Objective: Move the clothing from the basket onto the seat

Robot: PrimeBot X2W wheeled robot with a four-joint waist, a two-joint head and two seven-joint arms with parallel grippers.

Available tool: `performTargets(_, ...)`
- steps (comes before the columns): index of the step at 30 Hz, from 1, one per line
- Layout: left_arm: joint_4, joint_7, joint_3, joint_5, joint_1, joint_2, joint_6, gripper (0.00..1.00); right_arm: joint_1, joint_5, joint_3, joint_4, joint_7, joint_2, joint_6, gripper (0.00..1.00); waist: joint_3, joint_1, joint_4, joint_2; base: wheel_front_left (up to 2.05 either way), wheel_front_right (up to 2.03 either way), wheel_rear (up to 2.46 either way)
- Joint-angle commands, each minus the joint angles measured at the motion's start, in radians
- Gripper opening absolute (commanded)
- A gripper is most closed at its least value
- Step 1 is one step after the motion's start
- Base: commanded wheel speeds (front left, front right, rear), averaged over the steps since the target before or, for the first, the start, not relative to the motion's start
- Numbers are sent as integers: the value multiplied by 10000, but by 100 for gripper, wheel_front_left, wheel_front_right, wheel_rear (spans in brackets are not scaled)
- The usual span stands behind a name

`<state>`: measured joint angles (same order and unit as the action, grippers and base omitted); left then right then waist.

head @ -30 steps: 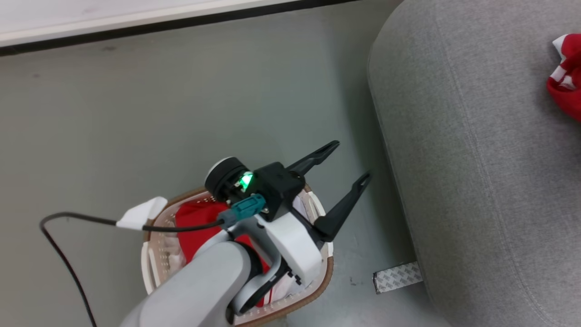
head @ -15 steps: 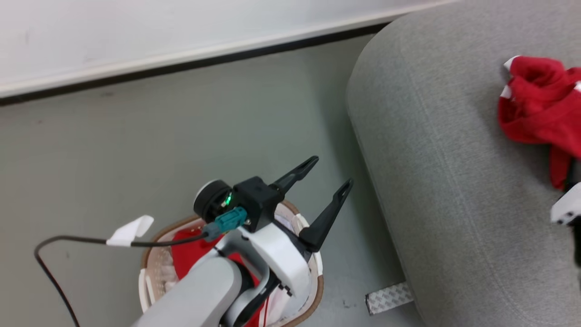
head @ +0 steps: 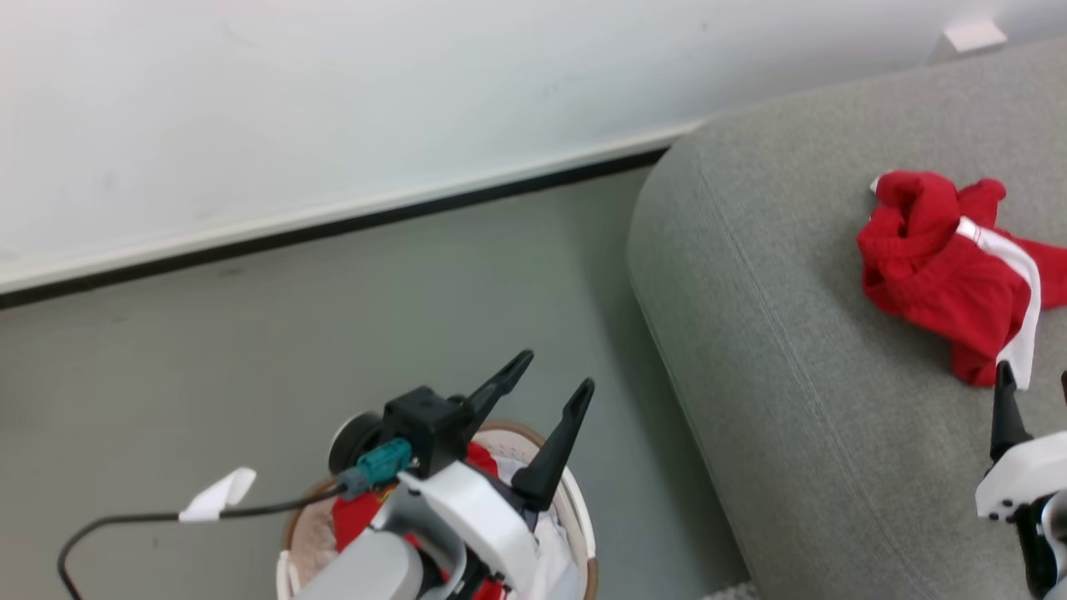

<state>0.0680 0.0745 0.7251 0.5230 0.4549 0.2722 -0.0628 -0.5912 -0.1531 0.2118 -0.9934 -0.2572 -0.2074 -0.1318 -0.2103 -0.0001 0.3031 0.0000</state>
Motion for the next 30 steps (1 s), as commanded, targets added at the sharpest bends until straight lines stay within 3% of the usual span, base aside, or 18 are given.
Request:
performTargets(1, 90, 150, -40, 128, -275, 77, -71, 100, 384, -193, -157, 305, -50, -10, 22, 100, 378, 1, -192, 0, 0, 0, 0)
performTargets(15, 835, 1605, -575, 246, -1863, 143, -809, 100, 3197, -677, -1162, 4220, 163, 256, 22, 100, 2058, 1, -1465, 0, 0, 0, 0)
performTargets(22, 1050, 1899, -1666, 133, -2853, 89, -1262, 100, 4305, -518, -1769, 5761, 158, 818, 23, 100, 2471, 1, -1971, 0, 0, 0, 0)
performTargets(30, 888, 1901, -3264, -630, -3984, -283, -939, 100, 4992, -618, -2541, 6360, 43, 1242, 22, 100, 2610, 1, -2461, 0, 0, 0, 0)
